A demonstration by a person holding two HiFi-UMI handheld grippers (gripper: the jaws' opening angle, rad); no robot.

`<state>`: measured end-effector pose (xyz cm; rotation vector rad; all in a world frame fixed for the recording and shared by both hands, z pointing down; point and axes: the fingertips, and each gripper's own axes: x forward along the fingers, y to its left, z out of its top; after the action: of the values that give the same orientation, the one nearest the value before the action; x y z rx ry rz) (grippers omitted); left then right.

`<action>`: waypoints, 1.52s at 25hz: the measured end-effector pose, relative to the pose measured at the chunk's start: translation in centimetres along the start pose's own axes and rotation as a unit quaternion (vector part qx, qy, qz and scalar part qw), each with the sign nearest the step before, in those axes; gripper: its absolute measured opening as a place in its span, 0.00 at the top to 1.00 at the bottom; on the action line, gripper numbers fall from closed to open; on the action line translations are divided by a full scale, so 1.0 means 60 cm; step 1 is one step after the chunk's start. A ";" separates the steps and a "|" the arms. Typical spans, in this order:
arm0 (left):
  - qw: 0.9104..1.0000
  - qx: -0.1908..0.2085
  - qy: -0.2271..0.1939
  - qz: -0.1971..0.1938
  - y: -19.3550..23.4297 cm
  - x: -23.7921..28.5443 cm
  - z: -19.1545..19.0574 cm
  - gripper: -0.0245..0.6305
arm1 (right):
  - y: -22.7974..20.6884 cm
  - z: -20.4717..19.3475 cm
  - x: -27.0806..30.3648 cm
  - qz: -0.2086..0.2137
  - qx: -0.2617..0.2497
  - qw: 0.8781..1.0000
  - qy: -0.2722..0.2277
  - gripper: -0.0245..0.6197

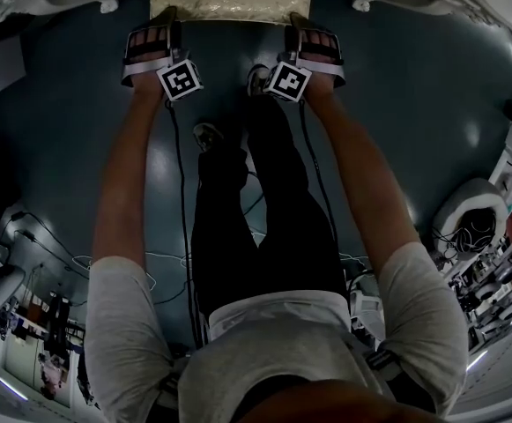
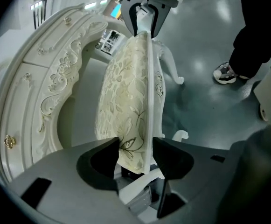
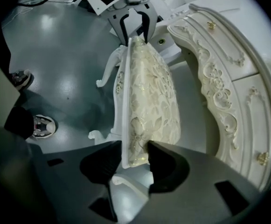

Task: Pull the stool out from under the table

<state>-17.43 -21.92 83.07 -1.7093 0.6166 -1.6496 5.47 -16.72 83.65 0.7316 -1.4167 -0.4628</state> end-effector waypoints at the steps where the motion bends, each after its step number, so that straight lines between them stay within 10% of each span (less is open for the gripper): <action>1: 1.000 0.012 0.002 0.014 0.006 0.002 0.001 0.63 | 0.002 -0.002 0.000 0.001 -0.001 1.000 0.006 0.67; 9: 0.996 0.057 0.020 0.061 0.051 0.025 -0.008 0.57 | -0.043 0.010 0.018 -0.044 -0.082 0.996 -0.006 0.47; 38: 1.000 0.009 0.030 -0.001 -0.038 -0.059 0.009 0.62 | 0.023 -0.008 -0.018 0.007 -0.050 0.998 -0.026 0.55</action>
<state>-17.44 -17.73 82.41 -1.6541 0.6268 -1.7087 5.65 -14.94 83.83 0.6339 -1.4354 -0.5414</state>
